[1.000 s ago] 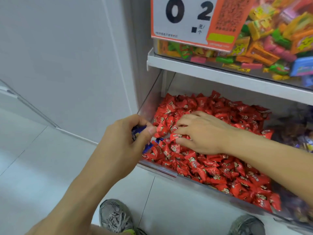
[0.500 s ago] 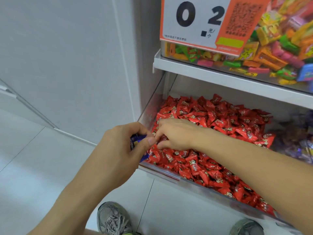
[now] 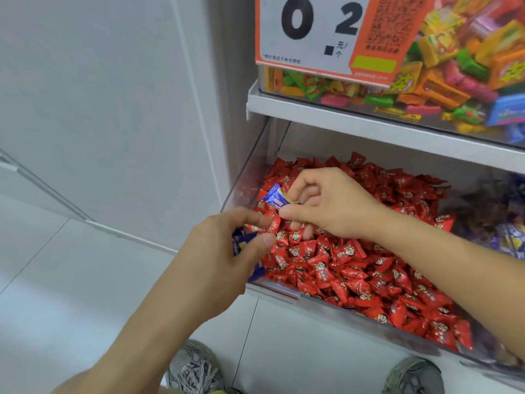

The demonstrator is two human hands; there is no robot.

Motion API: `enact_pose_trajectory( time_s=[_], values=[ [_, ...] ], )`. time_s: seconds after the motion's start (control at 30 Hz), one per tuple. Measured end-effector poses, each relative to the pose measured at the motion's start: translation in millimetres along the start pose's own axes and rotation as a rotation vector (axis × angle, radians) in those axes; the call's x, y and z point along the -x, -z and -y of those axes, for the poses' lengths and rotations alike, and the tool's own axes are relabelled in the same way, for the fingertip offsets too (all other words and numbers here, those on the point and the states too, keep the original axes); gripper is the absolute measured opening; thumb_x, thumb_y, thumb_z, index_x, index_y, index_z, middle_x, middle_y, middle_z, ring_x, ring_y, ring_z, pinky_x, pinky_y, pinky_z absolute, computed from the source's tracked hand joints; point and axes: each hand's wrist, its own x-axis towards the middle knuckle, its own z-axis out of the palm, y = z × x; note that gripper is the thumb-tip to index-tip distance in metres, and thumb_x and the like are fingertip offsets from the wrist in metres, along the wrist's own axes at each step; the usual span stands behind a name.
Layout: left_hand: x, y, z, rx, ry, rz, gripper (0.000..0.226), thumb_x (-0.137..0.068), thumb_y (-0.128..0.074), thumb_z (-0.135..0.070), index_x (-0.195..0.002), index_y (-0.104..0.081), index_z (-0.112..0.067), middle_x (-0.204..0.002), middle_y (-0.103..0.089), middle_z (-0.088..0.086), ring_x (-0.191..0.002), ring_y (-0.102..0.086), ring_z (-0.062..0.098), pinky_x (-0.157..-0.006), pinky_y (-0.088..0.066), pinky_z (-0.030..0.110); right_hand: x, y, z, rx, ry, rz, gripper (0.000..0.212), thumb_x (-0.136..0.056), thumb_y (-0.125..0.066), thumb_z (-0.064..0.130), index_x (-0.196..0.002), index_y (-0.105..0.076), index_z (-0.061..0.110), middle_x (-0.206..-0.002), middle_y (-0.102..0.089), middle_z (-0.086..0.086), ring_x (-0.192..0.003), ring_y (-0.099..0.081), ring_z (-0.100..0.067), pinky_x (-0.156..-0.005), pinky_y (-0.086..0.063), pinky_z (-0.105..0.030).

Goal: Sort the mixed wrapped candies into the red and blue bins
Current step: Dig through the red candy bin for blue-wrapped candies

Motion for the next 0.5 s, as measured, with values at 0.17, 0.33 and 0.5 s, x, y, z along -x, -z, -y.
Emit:
enact_pose_trajectory(
  time_s=[0.17,0.33,0.5],
  values=[
    [-9.7,-20.6,-11.1,0.051,-0.031,0.066,0.023,-0.093,-0.058,-0.039,-0.099,-0.065,-0.017,-0.075,-0.066,0.012,-0.053,-0.062,0.015,-0.045,-0.046,0.024,45.6,9.2,20.0,-0.131,-0.019,0.131,0.016,-0.084,-0.078,0.006,-0.097,-0.069,0.008,-0.08,-0.074,-0.014,-0.071,-0.075,-0.026,-0.067,-0.063,-0.037],
    [-13.4,-38.1,-18.5,-0.055,-0.087,0.105,0.026,-0.095,-0.057,-0.037,-0.078,-0.061,-0.018,-0.059,-0.056,-0.003,-0.052,-0.056,0.01,-0.049,-0.044,0.016,89.9,52.3,3.3,0.464,-0.013,0.246,0.022,-0.088,-0.074,0.028,-0.109,-0.072,0.035,-0.095,-0.073,0.017,-0.085,-0.068,0.004,-0.08,-0.056,-0.019],
    [-20.6,-53.0,-34.8,-0.062,-0.187,0.277,0.03,-0.097,-0.058,-0.024,-0.067,-0.053,-0.028,-0.053,-0.051,-0.017,-0.048,-0.046,0.001,-0.05,-0.04,0.011,107.5,48.0,-32.2,0.621,0.1,0.568,0.041,-0.088,-0.073,0.04,-0.127,-0.064,0.042,-0.132,-0.051,0.015,-0.121,-0.042,-0.001,-0.103,-0.034,-0.018]
  ],
)
